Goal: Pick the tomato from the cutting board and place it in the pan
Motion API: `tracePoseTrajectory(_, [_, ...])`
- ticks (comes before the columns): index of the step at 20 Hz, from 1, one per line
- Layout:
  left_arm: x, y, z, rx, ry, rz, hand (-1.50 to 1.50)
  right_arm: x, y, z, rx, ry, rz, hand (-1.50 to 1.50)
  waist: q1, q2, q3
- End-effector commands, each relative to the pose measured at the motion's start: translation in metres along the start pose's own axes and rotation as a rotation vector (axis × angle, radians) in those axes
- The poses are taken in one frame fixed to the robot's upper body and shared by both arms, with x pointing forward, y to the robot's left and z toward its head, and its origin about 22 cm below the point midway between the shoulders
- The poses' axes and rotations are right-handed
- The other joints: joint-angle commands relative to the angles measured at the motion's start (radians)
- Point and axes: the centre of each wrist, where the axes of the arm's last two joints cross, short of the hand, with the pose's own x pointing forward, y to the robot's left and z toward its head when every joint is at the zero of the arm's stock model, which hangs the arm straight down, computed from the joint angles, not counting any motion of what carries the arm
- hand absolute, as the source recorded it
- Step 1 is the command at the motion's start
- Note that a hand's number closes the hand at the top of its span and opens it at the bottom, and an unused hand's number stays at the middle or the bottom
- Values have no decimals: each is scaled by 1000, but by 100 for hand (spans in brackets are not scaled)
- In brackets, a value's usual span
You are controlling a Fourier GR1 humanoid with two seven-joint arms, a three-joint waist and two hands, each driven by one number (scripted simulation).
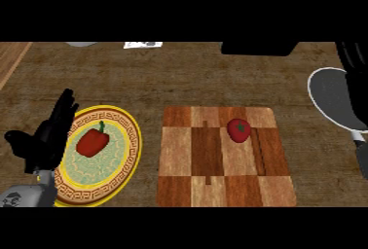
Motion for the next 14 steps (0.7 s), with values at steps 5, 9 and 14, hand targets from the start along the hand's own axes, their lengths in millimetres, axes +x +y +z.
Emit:
tracePoseTrajectory(5, [26, -58, -6, -225, -191, 76, 0, -8, 68, -14, 668, -32, -287, 150, 89, 39, 46])
tracePoseTrajectory(9, [15, -94, 11, -280, -190, 140, 0, -57, -10, -10, 666, 117, -136, -150, 51, 38, 45])
tracePoseTrajectory(14, [9, -96, 20, -281, -200, 133, 0, -58, -73, -13, 847, 79, -88, -150, 55, 33, 47])
